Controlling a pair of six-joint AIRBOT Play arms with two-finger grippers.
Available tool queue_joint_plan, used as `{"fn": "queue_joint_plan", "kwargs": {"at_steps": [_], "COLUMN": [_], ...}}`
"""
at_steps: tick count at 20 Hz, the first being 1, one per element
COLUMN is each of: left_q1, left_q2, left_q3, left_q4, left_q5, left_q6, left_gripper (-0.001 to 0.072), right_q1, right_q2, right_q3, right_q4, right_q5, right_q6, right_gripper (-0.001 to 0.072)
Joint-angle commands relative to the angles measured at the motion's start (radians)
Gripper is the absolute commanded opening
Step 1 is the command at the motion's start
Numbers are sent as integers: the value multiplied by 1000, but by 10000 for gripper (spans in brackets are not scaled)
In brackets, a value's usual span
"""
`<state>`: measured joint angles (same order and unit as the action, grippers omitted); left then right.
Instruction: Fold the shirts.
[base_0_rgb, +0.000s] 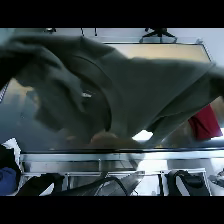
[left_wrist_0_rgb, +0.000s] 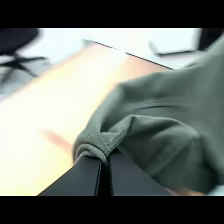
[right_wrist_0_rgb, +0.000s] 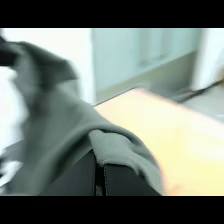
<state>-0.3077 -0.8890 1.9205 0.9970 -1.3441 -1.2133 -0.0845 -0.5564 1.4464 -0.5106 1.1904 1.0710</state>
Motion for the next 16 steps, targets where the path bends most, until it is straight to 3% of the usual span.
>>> {"fn": "queue_joint_plan", "kwargs": {"at_steps": [1,4,7,12,13,14,15,16], "left_q1": [0,40,122,262,286,310,333,356], "left_q2": [-124,-391,-675,-1068,-1116,-1156,-1181,-1200], "left_q3": [92,111,109,110,110,110,110,110], "left_q4": [161,118,-64,-167,-168,-168,-168,-171], "left_q5": [17,-19,-103,-162,-160,-154,-145,-136], "left_q6": [-3,20,55,56,56,55,55,43], "left_gripper": [20,20,20,21,22,66,474,689], "right_q1": [1,9,38,104,109,108,102,92], "right_q2": [-82,-291,-560,-1090,-1168,-1225,-1259,-1270], "right_q3": [18,-30,-60,-59,-58,-55,-46,-38], "right_q4": [-111,-55,-58,-28,8,71,121,149], "right_q5": [-32,1,-2,-127,-163,-188,-192,-188], "right_q6": [56,40,24,-10,-19,-57,-89,-107], "right_gripper": [25,25,25,33,106,316,399,398]}}
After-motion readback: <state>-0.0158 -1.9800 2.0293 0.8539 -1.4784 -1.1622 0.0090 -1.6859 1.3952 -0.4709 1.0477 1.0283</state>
